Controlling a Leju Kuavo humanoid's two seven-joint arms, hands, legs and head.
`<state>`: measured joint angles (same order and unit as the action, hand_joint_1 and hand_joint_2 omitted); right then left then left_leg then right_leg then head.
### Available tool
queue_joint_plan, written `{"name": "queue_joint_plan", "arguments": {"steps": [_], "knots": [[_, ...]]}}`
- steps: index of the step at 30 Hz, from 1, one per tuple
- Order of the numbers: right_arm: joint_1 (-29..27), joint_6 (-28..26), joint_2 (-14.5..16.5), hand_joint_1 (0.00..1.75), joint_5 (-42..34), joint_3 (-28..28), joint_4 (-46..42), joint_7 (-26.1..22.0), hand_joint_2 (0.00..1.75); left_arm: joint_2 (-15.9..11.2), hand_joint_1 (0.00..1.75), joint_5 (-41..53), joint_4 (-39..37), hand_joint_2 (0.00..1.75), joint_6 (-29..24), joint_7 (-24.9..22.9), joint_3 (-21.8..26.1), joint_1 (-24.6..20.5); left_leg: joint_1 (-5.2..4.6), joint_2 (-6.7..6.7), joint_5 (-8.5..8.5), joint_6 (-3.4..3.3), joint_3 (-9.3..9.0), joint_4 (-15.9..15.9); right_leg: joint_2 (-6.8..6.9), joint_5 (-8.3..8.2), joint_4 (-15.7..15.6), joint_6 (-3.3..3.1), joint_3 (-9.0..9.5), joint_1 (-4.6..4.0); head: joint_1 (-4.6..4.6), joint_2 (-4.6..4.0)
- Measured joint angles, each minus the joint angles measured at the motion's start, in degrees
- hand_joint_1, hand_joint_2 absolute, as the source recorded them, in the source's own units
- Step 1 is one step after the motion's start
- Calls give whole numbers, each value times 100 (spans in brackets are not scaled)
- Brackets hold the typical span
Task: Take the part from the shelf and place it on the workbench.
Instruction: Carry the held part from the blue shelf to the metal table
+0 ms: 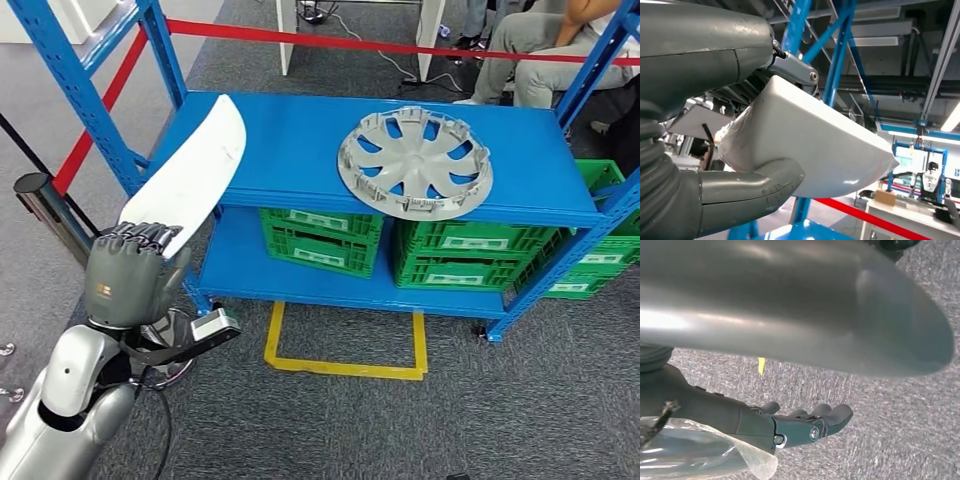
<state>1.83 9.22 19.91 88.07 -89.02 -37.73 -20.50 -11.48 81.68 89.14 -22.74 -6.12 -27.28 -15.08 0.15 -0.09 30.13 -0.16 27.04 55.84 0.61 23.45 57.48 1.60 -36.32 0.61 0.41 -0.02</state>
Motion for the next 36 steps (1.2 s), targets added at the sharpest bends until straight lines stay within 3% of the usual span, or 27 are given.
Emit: {"name": "queue_joint_plan", "arguments": {"steps": [1, 2, 4, 5, 6, 7, 8, 10, 12, 14, 16, 18, 20, 21, 22, 23, 25, 27, 28, 30, 32, 33, 35, 36], "knots": [[-3, 0, -1, 0, 0, -4, 0, 1, 0, 3, 175, 0, 0, 175, 1, 0, 0, -3, 3, 10, -67, -57, 64, -7, -9, 85, 46, 26, -58, 6, -4, 0], [-7, -1, -1, 0, 0, -8, 0, 1, 0, 7, 175, 0, 0, 175, 2, 0, -1, -5, 11, 21, -143, -106, 140, -20, -22, 281, 192, 48, -138, 9, -11, 0], [-7, -1, -2, 0, 0, -13, 0, 2, 0, 17, 175, 0, 1, 175, 3, 0, 0, -5, 6, 28, -286, -167, 315, -20, -38, 866, 832, 75, -342, 13, -34, 1], [-6, -1, -2, 0, 0, -13, 0, 2, 0, 20, 175, 0, 1, 175, 3, 0, -1, -1, -4, 29, -355, -173, 405, -14, -41, 1080, 1225, 84, -419, 12, -38, 1], [-5, 0, -2, 0, -1, -12, 0, 2, 0, 21, 175, 0, 1, 175, 3, 0, -1, 3, -16, 30, -423, -175, 497, -6, -42, 1156, 1529, 87, -443, 12, -38, 1], [-3, 0, -2, 0, -1, -11, 0, 2, 0, 22, 175, 0, 1, 175, 3, 0, -1, 7, -25, 31, -487, -172, 588, 3, -42, 1093, 1660, 83, -387, 12, -38, 1], [-2, 0, -2, 0, -1, -12, 0, 2, 0, 22, 175, 0, 1, 175, 3, 0, -2, 10, -33, 31, -550, -163, 676, 10, -42, 936, 1582, 71, -229, 11, -38, 0], [2, 0, -3, 0, -1, -13, 0, 1, 0, 22, 175, 0, 1, 175, 3, 0, -1, 12, -46, 25, -665, -131, 824, 28, -47, 686, 880, 39, 352, 7, -40, 0], [10, -1, -4, 0, -1, -13, 1, -1, 0, 20, 175, 0, 2, 175, 1, 0, 1, 5, -64, 22, -778, -85, 916, 45, -60, 754, 40, 17, 922, -5, -35, 0], [11, -2, -3, 0, -1, -12, 1, -4, 0, 18, 175, 0, 3, 175, 0, 0, 2, 1, -70, 23, -900, -37, 961, 37, -68, 825, -283, 0, 1083, -20, -34, 0], [5, -2, -1, 0, -1, -14, 1, -5, 0, 14, 175, 0, 3, 175, 1, 2, 2, 7, -58, 20, -854, 28, 1012, 68, -51, 739, -275, -75, 1002, -11, -33, 1], [4, -1, 1, 0, -1, -15, 1, -5, 0, 9, 175, 0, 3, 175, 2, 2, 2, 10, -42, 15, -420, 98, 1140, 466, -27, 629, -269, -183, 892, -2, -19, 1], [6, -2, 1, 0, -1, -14, 0, -5, 0, 7, 175, 0, 3, 175, 3, 2, 2, 17, -25, 14, 129, 144, 1332, 1278, -19, 524, -236, -241, 739, -17, -12, 0], [6, -2, 1, 0, -1, -14, 0, -5, 0, 7, 175, 0, 3, 175, 3, 2, 1, 23, -19, 14, 271, 156, 1386, 1624, -17, 472, -217, -249, 654, -24, -11, 0], [6, -2, 1, 0, -1, -14, 0, -5, 0, 5, 175, 0, 3, 175, 3, 2, 1, 28, -15, 14, 283, 157, 1360, 1792, -17, 424, -195, -251, 568, -30, -11, 0], [5, -2, 1, 0, -1, -14, 0, -5, 0, 5, 175, 0, 3, 175, 3, 2, 2, 31, -14, 14, 186, 147, 1229, 1726, -17, 380, -174, -249, 485, -37, -11, 0], [5, -1, 4, 0, -1, -14, 1, -6, 0, 5, 175, 0, 4, 175, 3, 2, 3, 24, -30, 10, -90, 68, 691, 1018, -21, 309, -134, -237, 359, -51, -12, 0], [6, 0, 14, 0, -1, -15, 2, -7, 0, 5, 175, 0, 6, 175, 2, 1, 3, 9, -63, 9, -161, -39, 192, 236, -21, 246, -109, -192, 288, -62, -15, 0], [7, 0, 19, 0, 0, -15, 3, -7, 0, 5, 175, 0, 8, 175, 2, 1, 3, 2, -82, 8, -140, -78, 81, 37, -18, 210, -107, -158, 263, -55, -15, 1], [7, 1, 19, 0, 1, -15, 2, -7, 0, 6, 175, 0, 10, 175, 1, 1, 3, -4, -89, 16, -168, -120, 62, -102, -15, 148, -107, -81, 215, -44, -11, 1], [5, 0, 13, 0, 1, -16, 1, -7, 0, 11, 175, 0, 10, 175, 2, 2, 3, -11, -56, 42, -268, -166, 110, -183, -32, 294, 23, -26, 98, -49, -23, 0], [4, -2, 9, 0, 0, -17, -1, -7, 0, 17, 175, 0, 11, 175, 2, 2, 3, -12, -32, 55, -324, -181, 152, -215, -43, 489, 246, -1, -5, -49, -36, 0], [4, -2, 4, 0, 1, -16, 1, -7, 0, 26, 175, 0, 12, 175, 3, 1, 3, -8, -28, 63, -413, -191, 271, -205, -54, 965, 985, 53, -263, -23, -55, 0], [4, -2, 2, 0, 1, -16, 1, -7, 0, 30, 175, 0, 12, 175, 3, 1, 2, -1, -26, 65, -455, -181, 333, -196, -53, 1111, 1338, 81, -358, -8, -57, 0]]}}
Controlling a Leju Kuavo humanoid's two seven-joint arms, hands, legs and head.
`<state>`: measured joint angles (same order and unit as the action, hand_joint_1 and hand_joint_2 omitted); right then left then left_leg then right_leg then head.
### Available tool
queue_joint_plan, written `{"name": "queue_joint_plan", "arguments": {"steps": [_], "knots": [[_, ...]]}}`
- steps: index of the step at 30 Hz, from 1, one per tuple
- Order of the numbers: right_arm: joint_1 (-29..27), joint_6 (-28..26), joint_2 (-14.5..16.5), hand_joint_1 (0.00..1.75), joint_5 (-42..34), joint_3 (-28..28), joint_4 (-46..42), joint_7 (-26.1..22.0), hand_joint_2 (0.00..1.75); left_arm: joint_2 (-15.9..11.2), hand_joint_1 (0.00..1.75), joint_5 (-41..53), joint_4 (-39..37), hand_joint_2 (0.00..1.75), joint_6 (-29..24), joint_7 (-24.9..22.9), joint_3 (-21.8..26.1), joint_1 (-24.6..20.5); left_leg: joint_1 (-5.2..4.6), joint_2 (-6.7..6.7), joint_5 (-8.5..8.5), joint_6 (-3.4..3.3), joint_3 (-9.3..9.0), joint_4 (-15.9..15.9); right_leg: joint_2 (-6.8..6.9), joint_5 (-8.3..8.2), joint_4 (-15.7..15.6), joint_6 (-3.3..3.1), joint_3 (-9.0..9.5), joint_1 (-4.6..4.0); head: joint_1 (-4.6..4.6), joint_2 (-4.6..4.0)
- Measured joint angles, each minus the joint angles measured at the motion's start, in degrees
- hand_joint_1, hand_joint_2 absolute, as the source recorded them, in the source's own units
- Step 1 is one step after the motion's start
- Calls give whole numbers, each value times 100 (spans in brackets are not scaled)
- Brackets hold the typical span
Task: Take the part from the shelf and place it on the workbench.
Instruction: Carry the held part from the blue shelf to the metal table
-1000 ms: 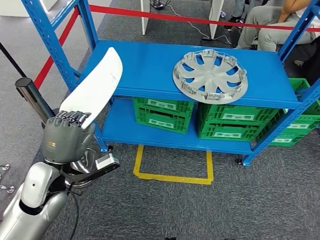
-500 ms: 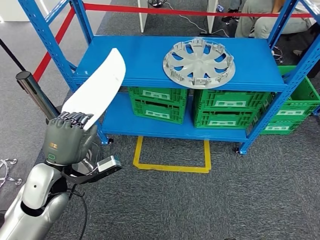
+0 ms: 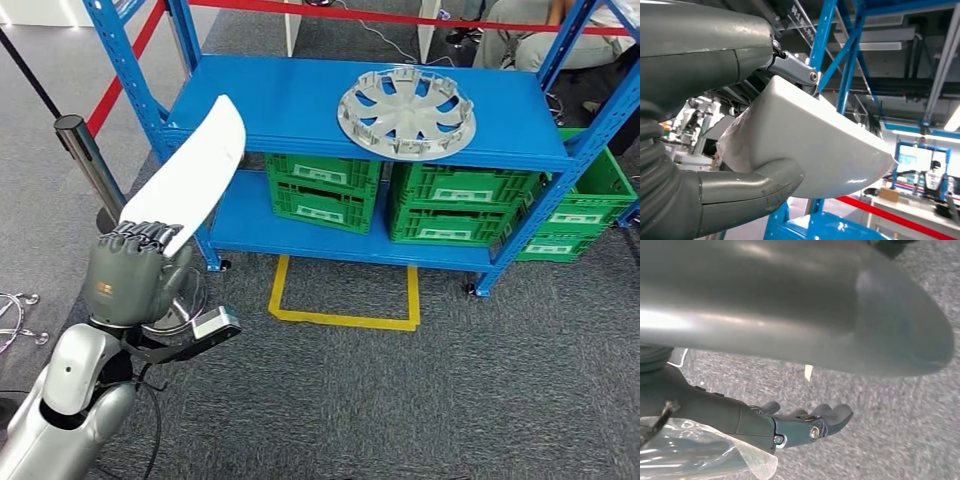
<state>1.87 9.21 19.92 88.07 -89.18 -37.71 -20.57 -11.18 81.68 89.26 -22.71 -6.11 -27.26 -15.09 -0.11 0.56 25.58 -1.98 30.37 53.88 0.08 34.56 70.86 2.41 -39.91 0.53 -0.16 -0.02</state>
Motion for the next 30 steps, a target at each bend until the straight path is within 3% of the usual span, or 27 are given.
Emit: {"name": "queue_joint_plan", "arguments": {"steps": [1, 2, 4, 6, 8, 10, 11, 13, 15, 16, 17, 18, 20, 22, 23, 25, 26, 27, 29, 30], "knots": [[0, 1, -2, 0, 0, 0, 0, 0, 0, 1, 175, 0, 0, 175, 0, 1, -1, 4, 6, 2, -38, 15, 60, 12, 1, 34, 194, 26, -16, 14, 1, 0], [0, 0, -2, 0, -1, 0, -1, 0, 0, 2, 175, 0, 0, 175, 0, 1, -1, 6, 16, 4, -70, 36, 117, 32, 2, -42, 171, 49, 76, 28, -1, 0], [2, 13, -3, 0, 18, 1, 0, 12, 0, 0, 175, -11, 1, 175, 1, -15, 2, 9, 48, 2, -116, 86, 227, 116, 1, -339, -501, 93, 563, 65, -2, 0], [14, 30, -2, 0, 88, 6, 29, 66, 0, -46, 175, -110, 2, 175, -24, -49, 52, 39, 54, -2, -152, 149, 348, 229, -28, -458, -1211, 82, 1027, 71, -10, 1], [22, -11, 0, 0, 149, 17, 116, 134, 0, -140, 175, -274, 1, 175, -104, -21, 161, 104, 38, -7, -202, 218, 429, 301, -67, -446, -1382, 17, 1119, 54, -18, 1], [15, -97, -1, 0, 161, 26, 225, 168, 0, -236, 175, -386, -7, 175, -201, 75, 291, 180, 39, -16, -208, 275, 491, 341, -66, -505, -1335, -76, 997, 63, -15, 1], [15, -128, -1, 0, 163, 30, 267, 175, 0, -278, 175, -413, -12, 175, -232, 117, 350, 214, 45, -23, -87, 303, 547, 423, -55, -549, -1318, -135, 931, 68, -6, 2], [19, -154, -1, 0, 168, 37, 322, 179, 0, -333, 175, -428, -19, 175, -256, 169, 439, 262, 54, -34, 441, 353, 710, 905, -27, -662, -1310, -241, 791, 67, 15, 2], [20, -152, -1, 0, 171, 41, 351, 179, 0, -353, 175, -426, -20, 175, -257, 196, 482, 289, 54, -34, 945, 369, 842, 1656, -8, -781, -1302, -286, 638, 36, 23, 2], [20, -151, -1, 0, 172, 42, 360, 179, 0, -358, 175, -424, -20, 175, -257, 204, 498, 301, 52, -34, 1011, 359, 843, 1926, 0, -840, -1298, -294, 558, 17, 21, 2], [20, -150, -1, 0, 172, 42, 368, 179, 0, -362, 175, -422, -21, 175, -256, 210, 510, 312, 48, -35, 941, 336, 772, 2035, 4, -903, -1292, -300, 474, -5, 22, 2], [21, -150, -1, 0, 172, 42, 375, 179, 0, -364, 175, -420, -21, 175, -256, 212, 522, 319, 41, -35, 777, 299, 613, 1947, 6, -970, -1287, -305, 388, -27, 20, 2], [26, -148, 0, 0, 172, 45, 392, 179, 0, -368, 175, -420, -19, 175, -256, 213, 549, 316, -1, -41, 527, 186, 45, 1267, 2, -1105, -1279, -309, 247, -63, 15, 2], [31, -147, 2, 0, 172, 49, 413, 179, 0, -374, 175, -419, -14, 175, -257, 215, 574, 304, -58, -46, 605, 112, -543, 409, 0, -1240, -1295, -285, 185, -75, 8, 2], [32, -146, 3, 0, 172, 51, 421, 179, 0, -378, 175, -418, -12, 175, -258, 216, 582, 300, -85, -46, 657, 99, -688, 158, 1, -1314, -1323, -261, 176, -67, 14, 2], [26, -143, 1, 0, 173, 54, 426, 179, 0, -381, 175, -417, -14, 175, -260, 218, 586, 298, -96, -31, 555, 93, -639, 37, -3, -1443, -1395, -202, 142, -51, 26, 1], [23, -143, -3, 0, 173, 56, 429, 180, 0, -380, 175, -417, -15, 175, -260, 218, 586, 300, -86, -20, 472, 60, -558, 19, -10, -1371, -1371, -173, 93, -49, 31, 1], [19, -143, -6, 0, 174, 56, 432, 183, 0, -378, 175, -417, -16, 175, -259, 219, 585, 305, -70, -9, 379, 29, -459, 2, -16, -1162, -1246, -146, 19, -49, 20, 1], [17, -144, -14, 0, 173, 56, 437, 186, 0, -375, 175, -417, -17, 175, -258, 220, 584, 316, -58, 4, 198, -14, -246, -1, -17, -492, -655, -103, -134, -42, -1, 1], [17, -143, -16, 0, 173, 56, 439, 187, 0, -375, 175, -417, -18, 175, -258, 220, 585, 322, -59, 7, 108, -14, -137, 6, -14, -237, -250, -86, -185, -37, -8, 1]]}}
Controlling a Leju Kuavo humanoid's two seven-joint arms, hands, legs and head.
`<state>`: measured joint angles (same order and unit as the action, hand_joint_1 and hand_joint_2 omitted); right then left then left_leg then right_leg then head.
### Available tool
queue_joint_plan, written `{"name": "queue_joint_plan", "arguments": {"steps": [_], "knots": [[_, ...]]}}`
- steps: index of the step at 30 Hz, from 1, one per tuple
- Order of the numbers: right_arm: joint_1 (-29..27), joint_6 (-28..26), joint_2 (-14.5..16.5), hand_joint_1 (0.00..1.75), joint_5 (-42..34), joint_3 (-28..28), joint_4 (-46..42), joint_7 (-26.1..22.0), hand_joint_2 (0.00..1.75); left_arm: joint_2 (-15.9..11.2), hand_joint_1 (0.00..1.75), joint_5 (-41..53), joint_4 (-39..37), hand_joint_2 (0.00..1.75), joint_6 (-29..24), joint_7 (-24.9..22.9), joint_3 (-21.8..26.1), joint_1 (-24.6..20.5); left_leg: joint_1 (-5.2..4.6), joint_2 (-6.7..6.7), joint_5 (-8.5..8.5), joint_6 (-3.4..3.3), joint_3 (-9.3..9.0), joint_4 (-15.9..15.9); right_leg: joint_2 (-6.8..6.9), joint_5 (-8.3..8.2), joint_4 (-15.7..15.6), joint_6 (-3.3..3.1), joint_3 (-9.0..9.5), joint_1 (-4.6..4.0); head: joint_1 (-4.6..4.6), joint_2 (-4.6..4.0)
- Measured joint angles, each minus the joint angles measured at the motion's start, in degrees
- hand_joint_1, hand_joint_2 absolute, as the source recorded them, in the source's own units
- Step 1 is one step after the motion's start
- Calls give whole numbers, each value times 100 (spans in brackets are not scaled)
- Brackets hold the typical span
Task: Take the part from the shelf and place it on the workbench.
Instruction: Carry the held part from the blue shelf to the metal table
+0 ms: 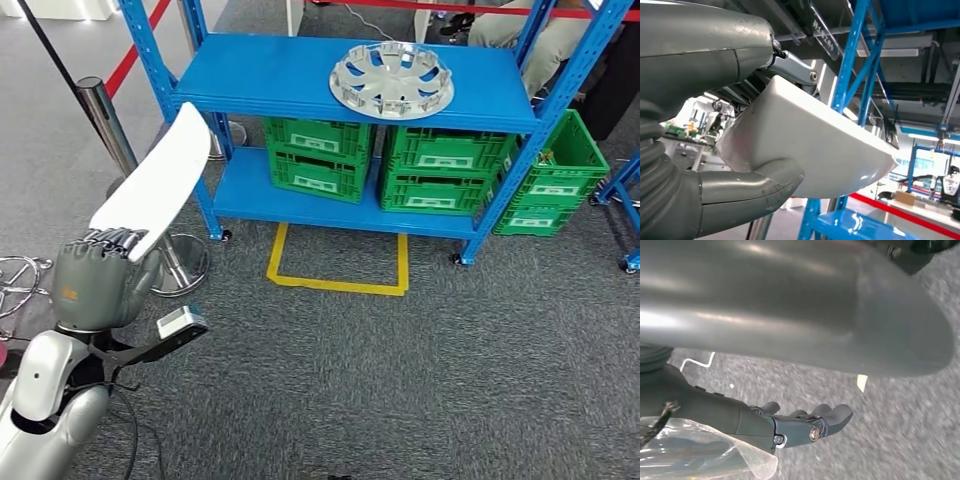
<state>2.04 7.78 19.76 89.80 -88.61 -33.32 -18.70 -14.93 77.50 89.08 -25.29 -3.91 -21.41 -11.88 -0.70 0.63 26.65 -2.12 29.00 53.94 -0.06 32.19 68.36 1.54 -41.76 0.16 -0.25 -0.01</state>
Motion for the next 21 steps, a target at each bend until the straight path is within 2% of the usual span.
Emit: {"name": "queue_joint_plan", "arguments": {"steps": [1, 2, 3, 4, 5, 6, 7, 8, 9, 10, 11, 12, 13, 15, 16, 17, 18, 19, 20, 21], "knots": [[1, 1, -3, 0, -1, 1, 2, -1, 0, 0, 175, 0, -1, 175, 0, 0, 0, 4, -1, 4, -86, 5, 113, 13, 1, 86, 358, 14, -8, 1, 1, 0], [1, 1, -5, 0, -1, 3, 4, -1, 0, 0, 175, 0, -2, 175, 0, 0, 0, 8, -1, 8, -167, 13, 232, 35, 2, 13, 600, 24, 37, 2, 1, 0], [2, 1, -6, 0, -1, 3, 5, -1, 0, 0, 175, 0, -3, 175, 0, 0, 0, 14, 1, 12, -240, 25, 358, 66, 3, -171, 654, 28, 167, 2, 1, 0], [3, 1, -7, 0, -1, 4, 5, -1, 0, 0, 175, 0, -4, 175, 0, 0, -1, 19, 3, 13, -307, 40, 480, 106, 3, -353, 493, 28, 401, 3, 1, 0], [8, 1, -7, 0, -1, 6, 5, -1, 0, 0, 175, 0, -3, 175, -1, 0, 0, 22, 1, 11, -366, 60, 585, 153, 3, -405, 135, 23, 733, 4, -1, 0], [14, 0, -8, 0, 0, 10, 6, -1, 0, -1, 175, 0, -2, 175, -2, 0, 2, 22, -5, 8, -418, 83, 670, 203, 1, -326, -370, 15, 1131, 1, -3, 0], [23, 0, -8, 0, 2, 17, 7, -2, 0, -1, 175, 0, 0, 175, -3, 0, 6, 22, -9, 6, -479, 107, 725, 239, -3, -177, -817, -7, 1444, -4, 0, 0], [29, 0, -8, 0, 3, 25, 9, -4, 0, -1, 175, 0, 2, 175, -4, 0, 9, 21, -10, 7, -542, 130, 756, 256, -8, -39, -1138, -26, 1637, -14, -6, 0], [33, -1, -9, 0, 4, 29, 11, -4, 0, -1, 175, 0, 2, 175, -5, 0, 12, 20, -7, 8, -606, 154, 776, 259, -12, 14, -1301, -52, 1705, -25, -12, 0], [33, -1, -8, 0, 5, 32, 15, -3, 0, -3, 175, 0, 2, 175, -5, 0, 14, 24, 3, 3, -650, 182, 795, 254, -6, -16, -1310, -95, 1651, -22, -13, 0], [32, -1, -7, 0, 5, 32, 19, -2, 0, -5, 175, 0, 1, 175, -4, 0, 14, 29, 12, -8, -594, 219, 821, 281, 5, -72, -1306, -141, 1590, -18, -14, 0], [32, -1, -5, 0, 7, 31, 21, 1, 0, -10, 175, 0, 1, 175, -4, 0, 14, 36, 22, -21, -417, 259, 864, 395, 19, -135, -1306, -195, 1522, -11, 0, 0], [30, 1, -4, 0, 9, 31, 24, 1, 0, -14, 175, 0, 1, 175, -4, 0, 15, 43, 34, -32, -138, 298, 924, 617, 33, -212, -1305, -242, 1447, -2, 19, -1], [32, 2, -4, 0, 11, 31, 26, 1, 0, -17, 175, -1, -1, 175, -6, 2, 16, 49, 58, -38, 479, 357, 1068, 1356, 41, -371, -1291, -281, 1277, -9, 45, -1], [31, 1, -4, 0, 10, 31, 27, -2, 0, -17, 175, -10, -2, 175, -14, 12, 16, 52, 68, -38, 613, 373, 1112, 1722, 42, -448, -1280, -284, 1180, -11, 49, -1], [31, 0, -4, 0, 10, 31, 27, -7, 0, -16, 175, -31, -3, 175, -31, 32, 17, 56, 75, -38, 587, 380, 1099, 1965, 43, -524, -1264, -280, 1071, -13, 48, -1], [30, -1, -4, 0, 10, 31, 27, -13, 0, -16, 175, -57, -4, 175, -55, 58, 19, 59, 79, -39, 441, 379, 1007, 2017, 43, -588, -1246, -272, 959, -14, 50, -1], [29, -1, -4, 0, 10, 31, 27, -17, 0, -15, 175, -89, -4, 175, -82, 88, 21, 59, 80, -39, 251, 367, 824, 1861, 43, -651, -1226, -261, 858, -15, 49, -1], [30, 0, -4, 0, 10, 31, 27, -20, 0, -15, 175, -123, -4, 175, -108, 115, 25, 58, 78, -41, 127, 342, 544, 1519, 42, -710, -1207, -250, 777, -15, 49, -1], [31, 2, -4, 0, 10, 31, 27, -21, 0, -15, 175, -151, -4, 175, -126, 137, 31, 53, 70, -42, 125, 307, 208, 1052, 39, -761, -1189, -234, 719, -23, 50, -1]]}}
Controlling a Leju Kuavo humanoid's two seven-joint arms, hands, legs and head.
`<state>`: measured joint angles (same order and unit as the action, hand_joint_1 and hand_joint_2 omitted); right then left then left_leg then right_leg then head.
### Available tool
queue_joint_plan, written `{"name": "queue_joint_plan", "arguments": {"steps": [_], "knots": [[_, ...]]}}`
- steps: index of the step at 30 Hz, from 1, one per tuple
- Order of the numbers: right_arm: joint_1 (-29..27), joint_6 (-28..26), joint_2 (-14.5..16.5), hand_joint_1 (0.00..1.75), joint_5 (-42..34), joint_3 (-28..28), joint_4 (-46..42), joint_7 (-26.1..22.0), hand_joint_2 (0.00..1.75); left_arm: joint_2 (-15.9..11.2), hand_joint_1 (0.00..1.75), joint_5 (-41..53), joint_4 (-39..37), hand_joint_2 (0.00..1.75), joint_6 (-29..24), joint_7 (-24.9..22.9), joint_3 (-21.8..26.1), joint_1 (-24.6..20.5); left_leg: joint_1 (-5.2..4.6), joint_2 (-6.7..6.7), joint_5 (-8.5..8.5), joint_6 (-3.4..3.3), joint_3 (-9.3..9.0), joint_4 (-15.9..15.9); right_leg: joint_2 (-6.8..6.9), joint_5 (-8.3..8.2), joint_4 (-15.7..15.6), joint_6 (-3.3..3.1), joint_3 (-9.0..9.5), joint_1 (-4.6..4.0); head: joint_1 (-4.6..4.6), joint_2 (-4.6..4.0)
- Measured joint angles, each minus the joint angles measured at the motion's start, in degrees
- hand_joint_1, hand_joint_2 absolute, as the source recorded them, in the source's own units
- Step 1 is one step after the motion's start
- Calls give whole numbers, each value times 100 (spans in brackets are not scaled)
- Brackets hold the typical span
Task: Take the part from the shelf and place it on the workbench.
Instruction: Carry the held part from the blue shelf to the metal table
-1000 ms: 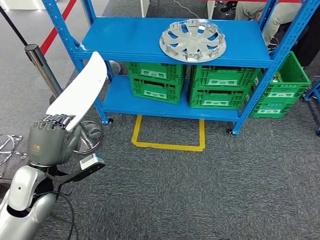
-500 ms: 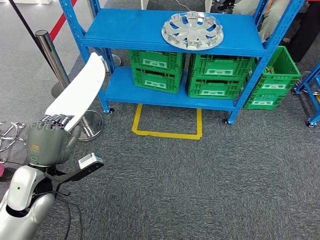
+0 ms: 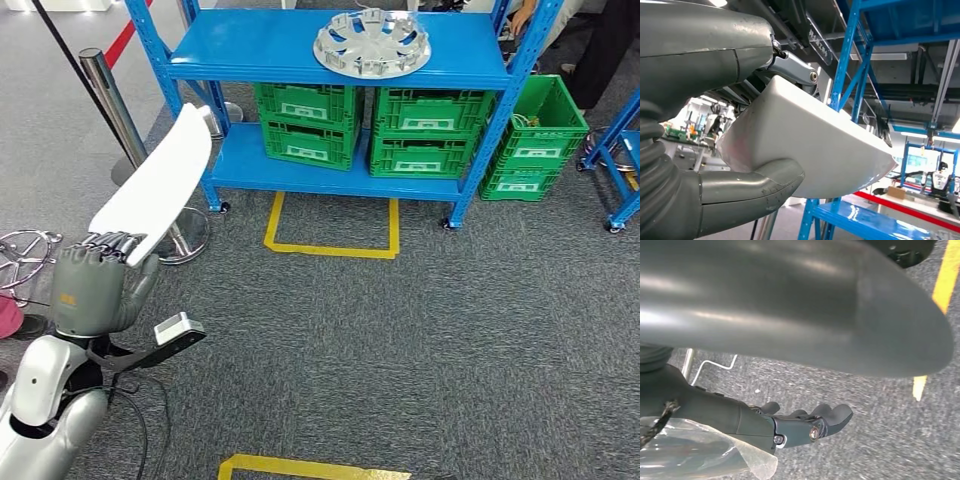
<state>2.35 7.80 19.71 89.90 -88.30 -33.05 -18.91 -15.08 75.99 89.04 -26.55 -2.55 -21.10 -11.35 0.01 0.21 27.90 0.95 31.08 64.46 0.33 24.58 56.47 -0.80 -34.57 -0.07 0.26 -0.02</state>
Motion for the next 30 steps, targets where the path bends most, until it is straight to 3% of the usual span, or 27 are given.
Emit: {"name": "queue_joint_plan", "arguments": {"steps": [2, 3, 5, 7, 9, 11, 12, 13, 15, 17, 19, 21, 23, 25, 26, 27, 28, 30], "knots": [[1, 8, 0, 0, 0, 1, 0, -2, 0, 1, 175, -44, 0, 175, -34, 32, 13, -12, -22, 0, 168, -64, -498, -776, -3, -105, 15, 47, -65, -11, -6, 0], [-1, 11, 0, 0, 0, 1, 0, -3, 0, 1, 175, -51, -1, 175, -45, 42, 18, -16, -38, 2, 230, -93, -588, -959, -3, -156, 10, 81, -83, -11, -8, 0], [-5, 17, -2, 0, 0, 1, 0, -4, 0, 3, 175, -56, -2, 175, -57, 52, 22, -18, -42, 12, 161, -157, -535, -1021, -6, -204, 15, 152, -150, 1, -8, 0], [-8, 21, -4, 0, -2, 0, 0, -4, 0, 11, 175, -56, -2, 175, -58, 55, 23, -20, -24, 28, 32, -234, -426, -1045, -20, 52, 337, 206, -342, 11, -29, 0], [-10, 21, -6, 0, -3, 0, 0, -4, 0, 20, 175, -56, -4, 175, -60, 56, 23, -8, -22, 35, -77, -269, -289, -1035, -26, 537, 1118, 244, -644, 23, -51, 0], [-17, 22, -7, 0, -3, 0, 0, -4, 0, 24, 175, -56, -10, 175, -60, 56, 23, 10, -27, 37, -159, -261, -160, -1007, -25, 800, 1697, 271, -785, 25, -52, 0], [-20, 22, -7, 0, -4, 0, 0, -4, 0, 24, 175, -56, -13, 175, -60, 56, 23, 14, -28, 37, -185, -253, -105, -984, -24, 777, 1659, 274, -685, 26, -52, 0], [-23, 22, -7, 0, -4, 0, 0, -4, 0, 24, 175, -56, -14, 175, -60, 56, 23, 16, -27, 36, -203, -242, -59, -955, -23, 668, 1379, 271, -458, 27, -53, 0], [-22, 22, -8, 0, -3, 1, 0, -4, 0, 24, 175, -56, -15, 175, -61, 56, 24, 14, -36, 36, -217, -212, 15, -885, -23, 455, 517, 247, 133, 28, -54, 0], [-21, 23, -8, 0, -2, 2, 0, -9, 0, 25, 175, -57, -15, 175, -63, 56, 32, 10, -56, 36, -236, -162, 77, -825, -29, 397, 58, 193, 414, 23, -46, 0], [-28, 26, -7, 0, 0, 3, 0, -13, 0, 29, 175, -58, -15, 175, -65, 61, 45, 9, -59, 35, -271, -102, 112, -804, -34, 373, 44, 125, 394, 17, -41, 0], [-35, 29, -4, 0, 3, 3, 0, -13, 0, 30, 175, -57, -15, 175, -64, 68, 60, 8, -46, 23, -192, -37, 156, -713, -28, 327, 35, 51, 371, 34, -37, 0], [-36, 37, -2, 0, 7, 7, 0, -13, 0, 28, 175, -57, -15, 175, -63, 72, 75, 8, -24, 11, 149, 33, 356, -228, -21, 281, 24, -11, 333, 52, -26, 0], [-39, 43, -2, 0, 8, 10, 0, -13, 0, 28, 175, -56, -16, 175, -61, 73, 83, 22, 0, 9, 556, 81, 677, 571, -20, 245, 28, -33, 272, 46, -21, 0], [-41, 44, -2, 0, 8, 11, 0, -13, 0, 29, 175, -56, -16, 175, -60, 73, 84, 31, 8, 9, 647, 89, 772, 840, -20, 227, 31, -35, 244, 42, -22, 0], [-43, 44, -2, 0, 8, 11, 0, -13, 0, 29, 175, -56, -17, 175, -60, 73, 85, 38, 13, 9, 618, 87, 762, 887, -21, 212, 34, -30, 223, 39, -21, 0], [-45, 44, -2, 0, 8, 11, 0, -13, 0, 29, 175, -56, -17, 175, -60, 73, 87, 41, 15, 9, 486, 75, 638, 697, -23, 201, 37, -24, 211, 37, -21, 0], [-45, 46, -2, 0, 8, 15, 0, -13, 0, 28, 175, -56, -17, 175, -60, 74, 96, 36, 9, 8, 125, 20, 189, -109, -26, 184, 42, -3, 203, 29, -22, 0]]}}
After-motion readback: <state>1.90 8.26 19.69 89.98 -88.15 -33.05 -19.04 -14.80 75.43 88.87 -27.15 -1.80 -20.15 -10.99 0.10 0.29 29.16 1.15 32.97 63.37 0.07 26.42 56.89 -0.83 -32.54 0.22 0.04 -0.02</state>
